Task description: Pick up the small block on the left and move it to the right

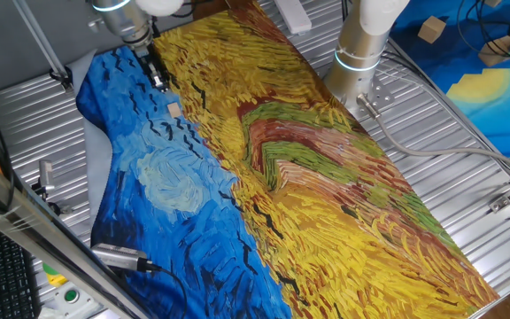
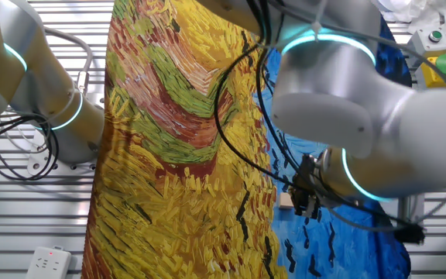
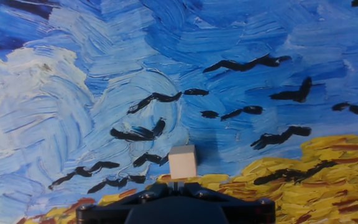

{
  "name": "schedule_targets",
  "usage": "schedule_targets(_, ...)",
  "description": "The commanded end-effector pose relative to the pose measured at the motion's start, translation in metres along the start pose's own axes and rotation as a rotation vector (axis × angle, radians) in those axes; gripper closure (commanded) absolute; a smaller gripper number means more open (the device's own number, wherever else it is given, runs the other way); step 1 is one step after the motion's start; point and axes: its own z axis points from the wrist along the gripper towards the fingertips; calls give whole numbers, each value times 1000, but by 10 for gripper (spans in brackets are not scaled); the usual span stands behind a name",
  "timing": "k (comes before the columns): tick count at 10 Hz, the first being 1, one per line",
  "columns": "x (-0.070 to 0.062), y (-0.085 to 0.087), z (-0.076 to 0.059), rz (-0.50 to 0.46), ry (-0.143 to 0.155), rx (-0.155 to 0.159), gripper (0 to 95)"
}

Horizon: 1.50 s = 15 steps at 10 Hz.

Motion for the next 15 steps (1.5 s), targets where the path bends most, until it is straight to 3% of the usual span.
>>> schedule_targets(1,1,0,0,-94,-9,84,950)
schedule_targets(3,1,0,0,-111,-25,101,950)
schedule_targets(6,1,0,0,-137,-73,108,950)
schedule_targets(10,0,0,1,-135,-66,116,950)
schedule_targets(12,-5,-4,10,-124,-40,112,950)
schedule_targets(15,-13,-9,24,-123,-37,102,950)
